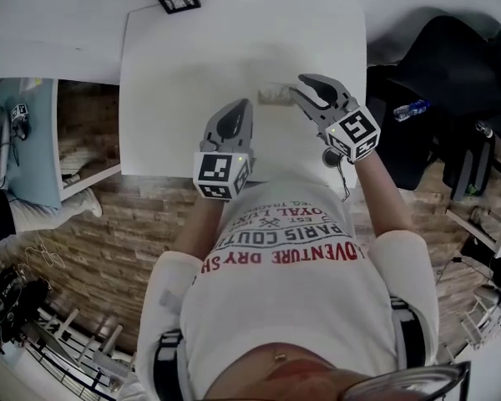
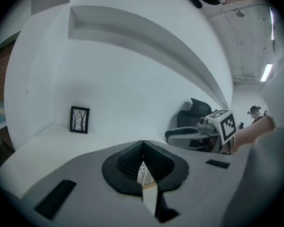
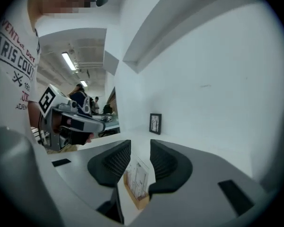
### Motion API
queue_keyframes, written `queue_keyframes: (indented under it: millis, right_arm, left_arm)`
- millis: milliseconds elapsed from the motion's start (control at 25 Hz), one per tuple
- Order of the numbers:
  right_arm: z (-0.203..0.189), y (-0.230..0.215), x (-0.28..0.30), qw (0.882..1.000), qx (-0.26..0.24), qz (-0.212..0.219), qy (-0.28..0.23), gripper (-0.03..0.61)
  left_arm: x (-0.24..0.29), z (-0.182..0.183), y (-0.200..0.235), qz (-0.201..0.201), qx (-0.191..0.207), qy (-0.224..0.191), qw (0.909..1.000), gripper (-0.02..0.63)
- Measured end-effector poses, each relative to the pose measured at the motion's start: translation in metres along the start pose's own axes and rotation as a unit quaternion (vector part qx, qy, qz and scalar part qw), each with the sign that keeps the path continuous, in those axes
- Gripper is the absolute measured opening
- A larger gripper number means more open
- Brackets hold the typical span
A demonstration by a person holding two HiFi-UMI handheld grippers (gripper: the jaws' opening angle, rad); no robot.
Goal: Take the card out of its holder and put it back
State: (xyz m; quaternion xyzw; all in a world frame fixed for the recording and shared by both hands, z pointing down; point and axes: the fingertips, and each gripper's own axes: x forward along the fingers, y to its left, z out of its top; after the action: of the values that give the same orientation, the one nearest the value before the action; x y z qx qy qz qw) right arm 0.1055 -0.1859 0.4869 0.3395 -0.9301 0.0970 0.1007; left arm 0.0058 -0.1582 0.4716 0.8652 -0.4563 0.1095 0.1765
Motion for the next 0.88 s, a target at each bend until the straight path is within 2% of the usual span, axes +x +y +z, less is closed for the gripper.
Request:
queue_keyframes:
  millis: [120,280,520,680,880]
  right_arm:
    - [0.007,-0.010,-0.018,0.996,0.019,-0.089,-0.025,0.061]
    - [0.005,-0.004,-0.038,0.987,0.046,-0.152,-0.038,0.038]
    - [-0.010,0.013,-0.055,0.968,0.061,-0.241,-0.028,0.025]
    - [-0.013,0.023,-0.058,0.958,0.084,-0.273,-0.029,0.025]
    - [-0.010,0.036,-0.053,0.957,0.080,-0.279,-0.024,0.025]
  left_arm:
    - [-0.002,0.007,-0.006,-0.019,0.011,-0.006,0.9997,0.025]
    - [-0.007,0.013,-0.013,-0.039,0.021,-0.015,0.9989,0.025]
    - [-0.015,0.015,-0.019,-0.051,0.033,-0.021,0.9979,0.025]
    - [-0.020,0.018,-0.019,-0.056,0.043,-0.021,0.9973,0.025]
    - [-0.024,0.024,-0.017,-0.063,0.052,-0.029,0.9962,0.025]
